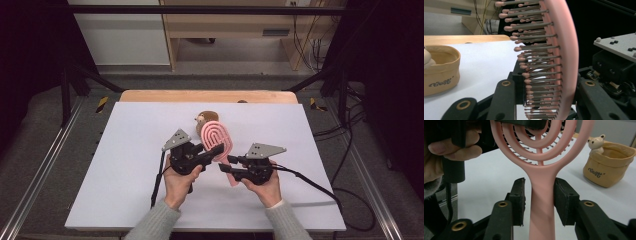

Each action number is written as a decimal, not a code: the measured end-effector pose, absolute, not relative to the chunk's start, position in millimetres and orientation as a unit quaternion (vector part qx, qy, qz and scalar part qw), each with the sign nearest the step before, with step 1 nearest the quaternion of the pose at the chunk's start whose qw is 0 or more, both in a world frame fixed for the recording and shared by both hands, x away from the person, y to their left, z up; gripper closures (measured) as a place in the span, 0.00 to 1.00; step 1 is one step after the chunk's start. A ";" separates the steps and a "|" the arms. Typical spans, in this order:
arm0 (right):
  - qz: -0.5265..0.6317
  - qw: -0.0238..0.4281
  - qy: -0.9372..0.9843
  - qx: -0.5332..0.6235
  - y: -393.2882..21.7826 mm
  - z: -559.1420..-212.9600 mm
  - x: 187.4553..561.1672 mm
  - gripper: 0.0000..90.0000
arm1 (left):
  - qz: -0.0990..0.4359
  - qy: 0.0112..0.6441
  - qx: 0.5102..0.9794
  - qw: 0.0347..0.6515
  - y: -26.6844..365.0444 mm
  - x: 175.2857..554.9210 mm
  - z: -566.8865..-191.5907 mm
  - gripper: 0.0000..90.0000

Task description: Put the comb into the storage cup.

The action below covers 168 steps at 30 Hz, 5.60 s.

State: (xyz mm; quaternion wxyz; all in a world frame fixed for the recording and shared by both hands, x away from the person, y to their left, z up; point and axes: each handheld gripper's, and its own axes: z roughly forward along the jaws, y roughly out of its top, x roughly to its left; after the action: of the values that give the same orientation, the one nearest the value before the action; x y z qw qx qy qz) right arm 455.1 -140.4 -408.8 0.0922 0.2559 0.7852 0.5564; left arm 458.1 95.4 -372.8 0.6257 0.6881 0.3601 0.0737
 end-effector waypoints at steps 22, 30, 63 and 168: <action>0.553 0.128 0.771 0.288 -150.6 -401.3 458.4 0.09 | 0.128 0.368 0.700 0.598 115.3 464.2 -362.4 0.70; 0.552 0.129 0.762 0.313 -162.3 -404.7 462.2 0.05 | 0.145 0.374 0.700 0.591 129.9 467.1 -355.0 0.70; 0.558 0.134 0.742 0.347 -235.7 -437.3 465.9 0.00 | 0.175 0.379 0.699 0.581 156.1 480.6 -333.8 0.70; 0.539 0.150 0.745 0.364 -262.1 -448.0 460.3 0.00 | 0.233 0.382 0.701 0.555 106.1 576.3 -276.3 0.70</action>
State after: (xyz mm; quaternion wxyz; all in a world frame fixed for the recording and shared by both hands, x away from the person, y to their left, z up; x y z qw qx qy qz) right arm 460.3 -262.1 -448.0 0.1497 0.3638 0.7451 0.5386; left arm 576.3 106.1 -276.3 0.5552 0.7014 0.3817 0.2329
